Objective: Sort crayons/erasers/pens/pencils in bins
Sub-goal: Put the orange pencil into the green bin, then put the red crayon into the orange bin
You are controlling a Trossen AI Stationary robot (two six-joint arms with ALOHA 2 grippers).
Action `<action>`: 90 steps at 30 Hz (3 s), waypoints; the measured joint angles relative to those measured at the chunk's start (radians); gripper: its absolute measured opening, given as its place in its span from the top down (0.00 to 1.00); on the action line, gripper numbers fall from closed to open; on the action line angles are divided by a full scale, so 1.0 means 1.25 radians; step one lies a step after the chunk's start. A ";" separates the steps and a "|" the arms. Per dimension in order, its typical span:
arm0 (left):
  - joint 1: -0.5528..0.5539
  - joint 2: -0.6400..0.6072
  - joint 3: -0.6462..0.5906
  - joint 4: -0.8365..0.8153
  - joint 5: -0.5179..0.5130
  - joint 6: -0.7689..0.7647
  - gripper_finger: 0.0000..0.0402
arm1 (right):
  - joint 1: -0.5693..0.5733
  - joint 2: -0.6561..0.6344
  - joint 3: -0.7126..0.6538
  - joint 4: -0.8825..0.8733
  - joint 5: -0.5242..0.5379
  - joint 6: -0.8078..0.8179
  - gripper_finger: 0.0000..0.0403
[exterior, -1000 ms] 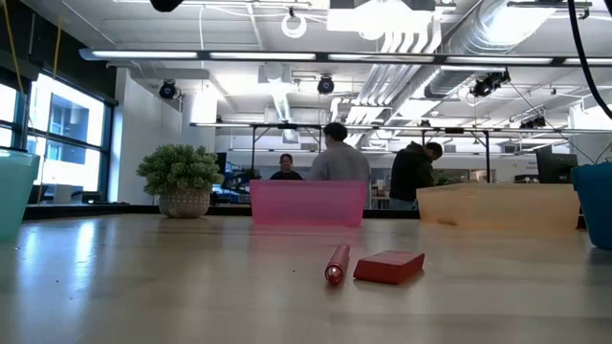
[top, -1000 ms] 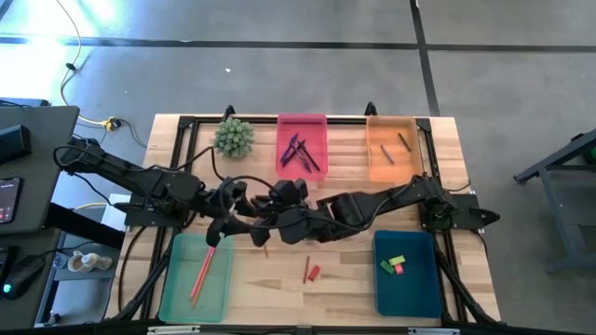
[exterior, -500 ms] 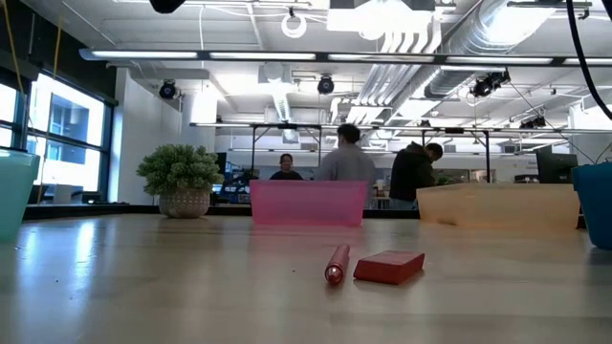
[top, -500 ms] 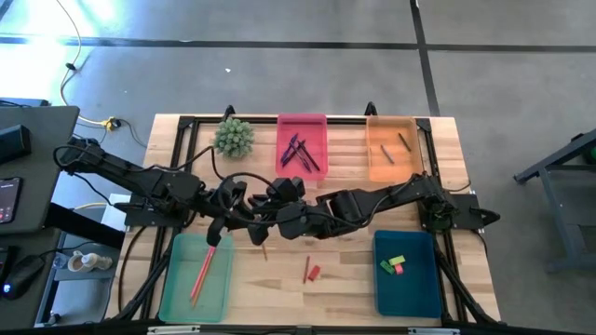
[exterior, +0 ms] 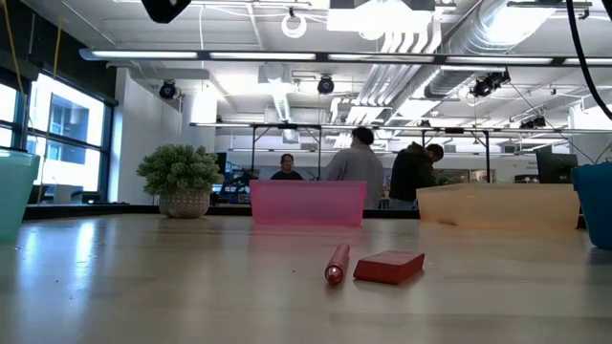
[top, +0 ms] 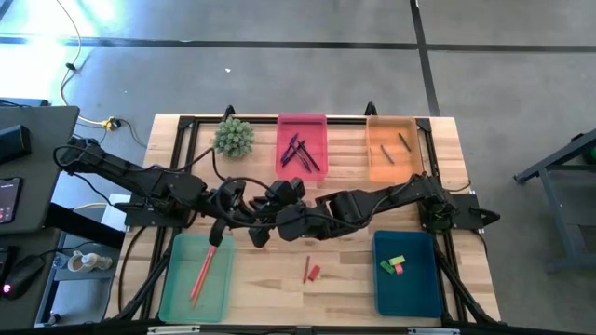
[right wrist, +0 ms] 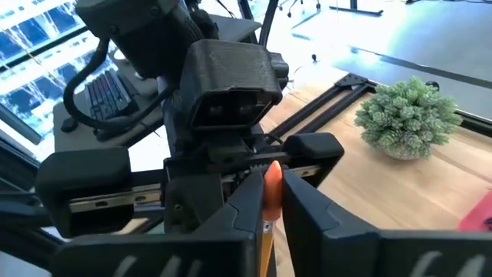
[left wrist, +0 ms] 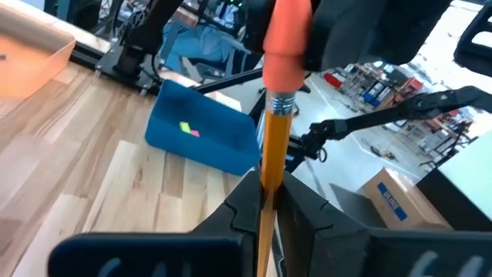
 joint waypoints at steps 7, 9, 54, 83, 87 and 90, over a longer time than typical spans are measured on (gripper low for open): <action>0.000 0.001 0.000 -0.078 -0.009 -0.024 0.97 | -0.016 0.000 0.000 -0.058 -0.053 0.042 0.72; 0.000 0.001 0.000 -0.123 -0.009 -0.041 0.97 | -0.020 0.000 0.000 -0.071 -0.071 0.042 0.66; -0.462 0.031 -0.001 -0.778 0.007 -0.935 0.97 | -0.022 0.001 -0.276 -0.290 -0.394 -0.059 0.51; -0.465 0.263 0.000 -0.633 0.155 -0.958 0.72 | -0.017 0.004 -0.273 -0.293 -0.523 -0.499 0.51; -0.463 0.254 0.000 -0.631 0.184 -0.941 0.67 | -0.011 0.004 -0.273 -0.294 -0.554 -0.569 0.51; -0.463 0.238 -0.001 -0.632 0.197 -0.955 0.67 | -0.005 0.008 -0.273 -0.289 -0.563 -0.619 0.51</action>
